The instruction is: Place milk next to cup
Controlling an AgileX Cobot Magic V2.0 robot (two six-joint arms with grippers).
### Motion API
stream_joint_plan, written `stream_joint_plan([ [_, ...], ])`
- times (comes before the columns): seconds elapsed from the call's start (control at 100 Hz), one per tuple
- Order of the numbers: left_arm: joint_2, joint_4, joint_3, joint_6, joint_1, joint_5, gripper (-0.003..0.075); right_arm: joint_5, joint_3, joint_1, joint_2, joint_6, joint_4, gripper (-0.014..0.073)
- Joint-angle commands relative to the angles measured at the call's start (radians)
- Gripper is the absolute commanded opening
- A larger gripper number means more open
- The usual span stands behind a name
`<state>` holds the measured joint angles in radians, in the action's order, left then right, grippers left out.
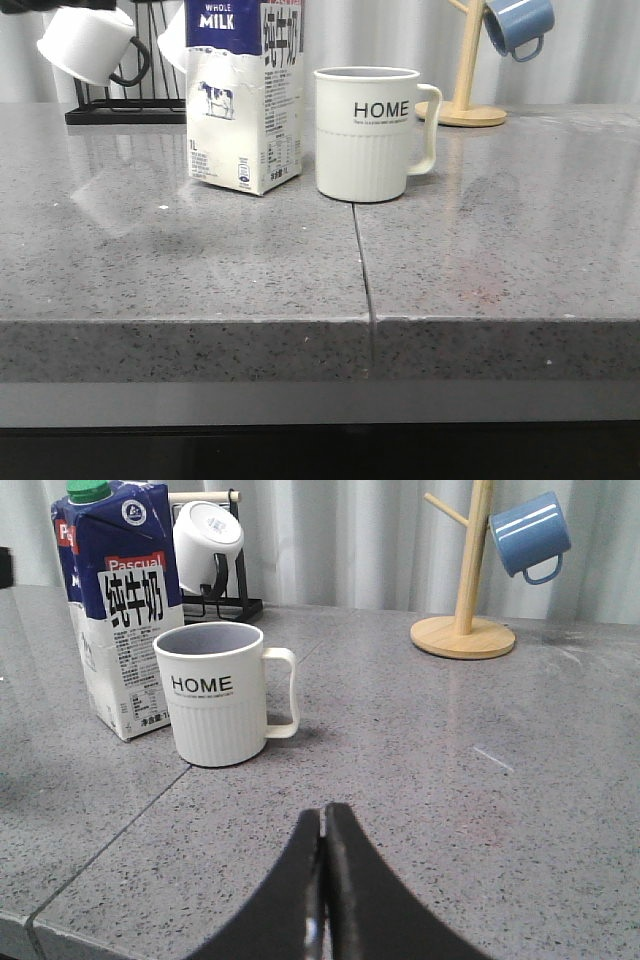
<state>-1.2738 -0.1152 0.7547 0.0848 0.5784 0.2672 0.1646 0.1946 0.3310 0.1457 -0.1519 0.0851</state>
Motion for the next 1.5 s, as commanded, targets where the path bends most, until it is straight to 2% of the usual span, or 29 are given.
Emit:
stream_joint_plan([
  [0.0,0.098,0.004,0.022,0.020,-0.021,-0.034,0.0414,-0.073,0.026,0.001,0.007,0.002,0.002,-0.0067],
  [0.12,0.176,0.011,0.020,0.022,-0.080,-0.146,0.0087,-0.073,0.026,0.001,0.007,0.002,0.002,-0.0067],
  [0.17,0.208,0.028,0.012,0.024,-0.110,-0.168,-0.0025,-0.073,0.026,0.001,0.007,0.002,0.002,-0.0067],
  [0.71,0.631,0.048,-0.237,0.026,-0.336,-0.257,-0.0021,-0.073,0.026,0.001,0.007,0.002,0.002,-0.0067],
  [1.02,0.847,0.071,-0.335,0.026,-0.468,-0.432,-0.0020,-0.073,0.026,0.001,0.007,0.002,0.002,-0.0067],
  [1.49,1.121,0.071,-0.584,0.026,-0.500,-0.403,-0.0021,-0.073,0.026,0.001,0.007,0.002,0.002,-0.0067],
])
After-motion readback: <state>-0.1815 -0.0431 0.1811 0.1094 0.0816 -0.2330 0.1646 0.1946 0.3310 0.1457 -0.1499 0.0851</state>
